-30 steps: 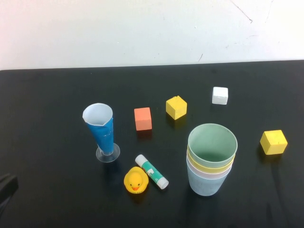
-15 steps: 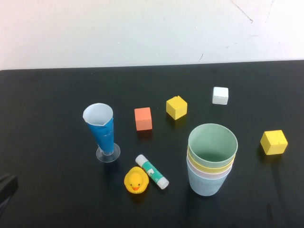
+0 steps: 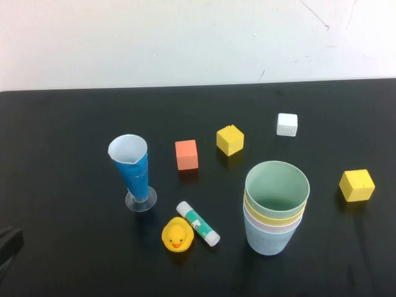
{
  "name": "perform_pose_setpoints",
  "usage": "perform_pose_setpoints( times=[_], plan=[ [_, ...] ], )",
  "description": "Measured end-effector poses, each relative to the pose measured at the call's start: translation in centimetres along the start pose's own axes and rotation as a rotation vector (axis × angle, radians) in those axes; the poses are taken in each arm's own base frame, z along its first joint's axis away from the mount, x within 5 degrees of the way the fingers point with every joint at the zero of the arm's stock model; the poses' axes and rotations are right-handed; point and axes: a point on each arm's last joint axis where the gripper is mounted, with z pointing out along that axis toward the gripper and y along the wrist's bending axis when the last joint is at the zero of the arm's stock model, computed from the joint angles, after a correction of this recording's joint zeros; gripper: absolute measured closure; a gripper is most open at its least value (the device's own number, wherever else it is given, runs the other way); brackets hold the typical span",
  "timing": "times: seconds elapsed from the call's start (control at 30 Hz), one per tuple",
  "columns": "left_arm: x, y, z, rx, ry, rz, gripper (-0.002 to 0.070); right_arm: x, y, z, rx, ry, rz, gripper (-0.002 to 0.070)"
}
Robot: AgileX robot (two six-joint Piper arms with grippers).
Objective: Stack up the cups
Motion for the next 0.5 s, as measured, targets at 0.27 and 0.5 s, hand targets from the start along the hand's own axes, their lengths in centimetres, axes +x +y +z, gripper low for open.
perform_pose_setpoints(
  times=[0.27,0.5],
  plan=[
    [0.00,0.00,0.00,0.000,0.000,0.000,0.0676,-0.01,0.02,-0.02,-0.004,0.003,-0.028,0.0678],
    [0.00,0.00,0.00,0.000,0.000,0.000,0.0676,0.02,0.00,-0.02,-0.003,0.006,-0.175,0.0678]
  ],
)
